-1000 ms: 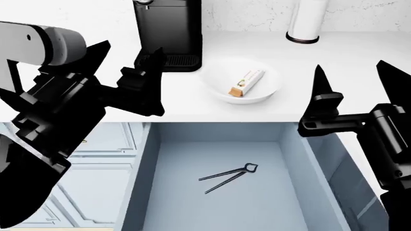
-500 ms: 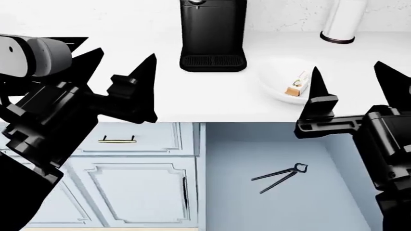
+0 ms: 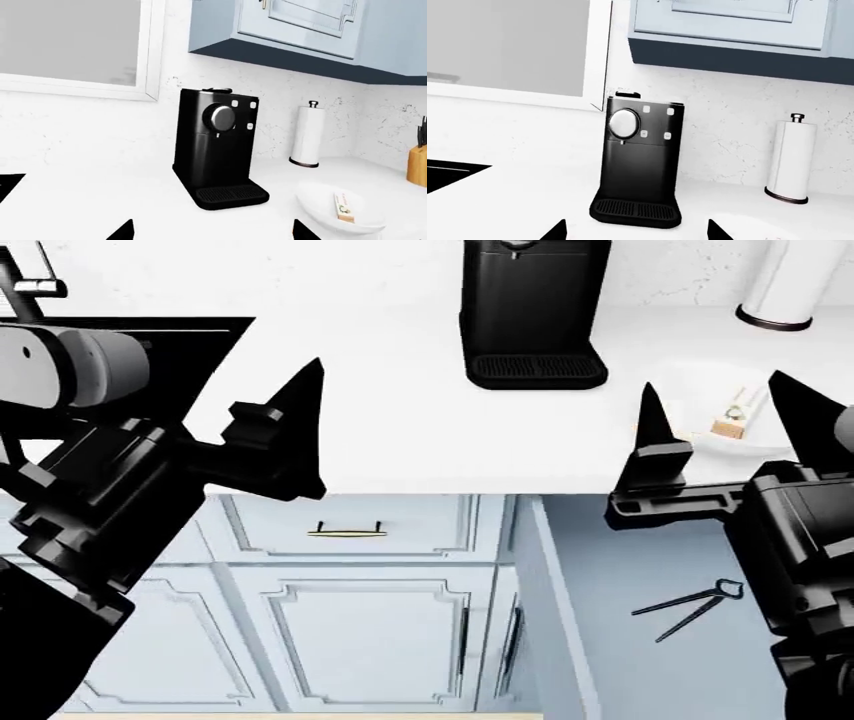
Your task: Place the bar in the bowl and close the drawer.
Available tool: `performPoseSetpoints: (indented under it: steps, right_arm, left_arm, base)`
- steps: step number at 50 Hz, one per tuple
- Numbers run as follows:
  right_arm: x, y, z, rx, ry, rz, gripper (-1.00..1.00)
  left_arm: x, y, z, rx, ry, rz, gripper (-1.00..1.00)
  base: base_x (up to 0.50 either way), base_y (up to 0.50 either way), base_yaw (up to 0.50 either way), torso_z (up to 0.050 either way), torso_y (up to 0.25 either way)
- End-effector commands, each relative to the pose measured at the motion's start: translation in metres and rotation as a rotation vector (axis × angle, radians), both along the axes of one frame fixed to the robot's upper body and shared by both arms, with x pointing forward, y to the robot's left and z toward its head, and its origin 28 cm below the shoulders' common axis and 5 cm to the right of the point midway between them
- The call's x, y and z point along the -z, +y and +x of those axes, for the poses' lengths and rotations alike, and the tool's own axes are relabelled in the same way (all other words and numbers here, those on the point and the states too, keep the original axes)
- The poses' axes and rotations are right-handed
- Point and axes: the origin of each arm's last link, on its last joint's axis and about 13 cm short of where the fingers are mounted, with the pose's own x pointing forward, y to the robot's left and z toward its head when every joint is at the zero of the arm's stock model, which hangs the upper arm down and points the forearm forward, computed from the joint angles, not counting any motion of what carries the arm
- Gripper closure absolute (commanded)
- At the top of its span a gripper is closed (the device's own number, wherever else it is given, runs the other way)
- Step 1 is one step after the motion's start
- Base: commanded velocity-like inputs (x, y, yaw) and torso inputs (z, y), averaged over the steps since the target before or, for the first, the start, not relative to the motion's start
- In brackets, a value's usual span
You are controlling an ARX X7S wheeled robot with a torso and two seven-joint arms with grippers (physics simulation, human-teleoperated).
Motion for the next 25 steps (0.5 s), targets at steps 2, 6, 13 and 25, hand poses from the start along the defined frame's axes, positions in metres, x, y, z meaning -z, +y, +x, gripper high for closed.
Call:
performPoseSetpoints:
  steps: [2,6,13,25]
  right_arm:
    - [0.0012,0.0005,0.0002,-0.001,0.001,-0.002,-1.00]
    - [0.0023,0.0007,0.0007,-0.001,0.005,-0.001,-1.00]
    - [0.0028,0.0015,0.0015,-0.004,0.005,-0.003,-1.00]
    - [0.0031,0.0005,0.0015,-0.004,0.019,0.040,-1.00]
  left_arm:
    - [0.0031,-0.0003,0.0000,0.005,0.007,0.000,-1.00]
    - [0.0049,0.0001,0.0008,0.003,0.011,0.000,-1.00]
    - [0.0050,0.0010,0.0012,0.000,0.012,-0.005,-1.00]
    - [0.0063,0.0016,0.0006,-0.001,0.015,-0.008,-1.00]
  base:
    - [0.00,0.50,0.00,0.000,0.000]
    - [0.00,0.50,0.00,0.000,0.000]
    - [0.00,0.50,0.00,0.000,0.000]
    - [0.00,0.37,0.00,0.000,0.000]
